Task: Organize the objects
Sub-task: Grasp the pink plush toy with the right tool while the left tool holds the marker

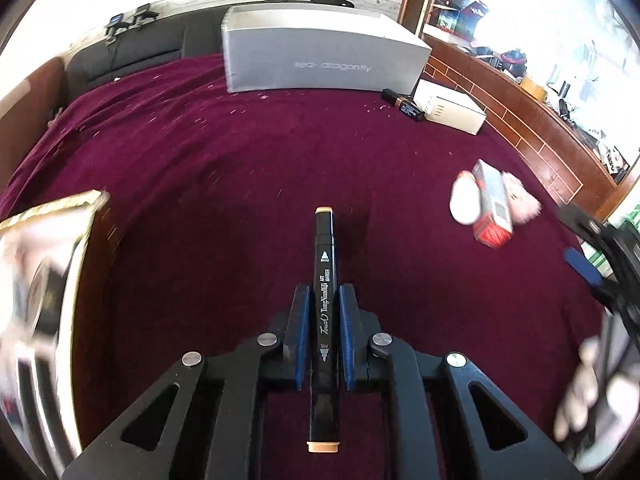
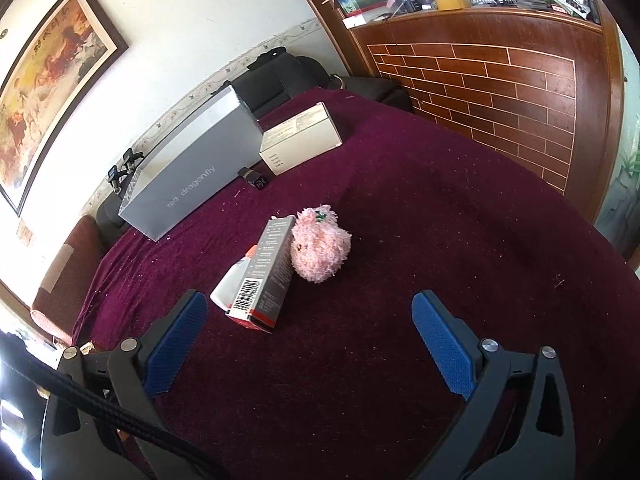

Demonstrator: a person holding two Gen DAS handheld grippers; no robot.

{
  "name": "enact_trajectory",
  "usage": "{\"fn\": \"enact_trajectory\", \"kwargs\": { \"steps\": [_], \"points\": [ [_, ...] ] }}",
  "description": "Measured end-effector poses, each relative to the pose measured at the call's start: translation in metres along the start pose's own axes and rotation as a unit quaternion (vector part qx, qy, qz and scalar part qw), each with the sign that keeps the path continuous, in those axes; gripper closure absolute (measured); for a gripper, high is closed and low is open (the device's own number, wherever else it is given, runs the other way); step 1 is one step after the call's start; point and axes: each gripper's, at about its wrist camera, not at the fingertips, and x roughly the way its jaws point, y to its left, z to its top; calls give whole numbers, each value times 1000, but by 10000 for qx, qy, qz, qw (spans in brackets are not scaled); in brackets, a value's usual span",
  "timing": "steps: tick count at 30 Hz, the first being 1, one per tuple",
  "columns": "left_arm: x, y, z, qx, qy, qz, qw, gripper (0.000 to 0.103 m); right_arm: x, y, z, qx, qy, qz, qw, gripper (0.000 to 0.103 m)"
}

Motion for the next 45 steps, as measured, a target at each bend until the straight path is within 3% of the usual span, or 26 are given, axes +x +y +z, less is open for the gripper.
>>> {"fn": "enact_trajectory", "kwargs": {
  "steps": [8, 11, 15, 17, 22, 28, 30, 32, 33, 34, 36, 39, 41, 45],
  "points": [
    [-12, 2, -40, -92, -27, -36, 9999, 92, -1, -11, 6, 414, 231, 225, 9986, 1],
    [-15, 0, -46, 4, -255, 21, 9997, 92, -5, -9, 22, 352, 449, 207, 9982, 1],
    [-16, 3, -46, -61, -286, -50, 9996, 91, 8, 4, 46, -250, 775, -493, 9955, 2],
    [-15, 7, -46, -168, -296, -173, 9993, 91, 22, 12, 54, -728, 902, -951, 9887, 10],
    [-16, 13, -47, -318, -314, -340, 9984, 91, 49, 24, 50, -1436, 1382, -1296, 9713, 12],
    [-15, 12, -47, -334, -322, -331, 9984, 91, 72, 30, 46, -1718, 1534, -1428, 9626, 14],
    [-15, 11, -48, -328, -324, -319, 9984, 91, 82, 33, 46, -1787, 1605, -1488, 9592, 24],
    [-15, 11, -48, -341, -326, -324, 9984, 91, 91, 33, 46, -1753, 1735, -1422, 9586, 46],
    [-16, 11, -48, -347, -327, -327, 9983, 91, 94, 32, 45, -1713, 1805, -1398, 9584, 49],
    [-16, 11, -49, -351, -327, -329, 9983, 91, 91, 34, 44, -1756, 1709, -1437, 9588, 63],
    [-16, 11, -48, -350, -323, -342, 9983, 90, 87, 34, 42, -1760, 1730, -1387, 9591, 72],
    [-14, 6, -45, -206, -307, -584, 9976, 71, 70, 26, 36, -1511, 1824, -1179, 9644, 72],
    [-13, -2, -44, 43, -262, -730, 9970, 49, 56, 20, 27, -1352, 1903, -1001, 9672, 72],
    [-12, -15, -44, 342, -208, -467, 9981, 47, 24, 15, 4, -1235, 2009, -617, 9698, 72]
  ]
}}
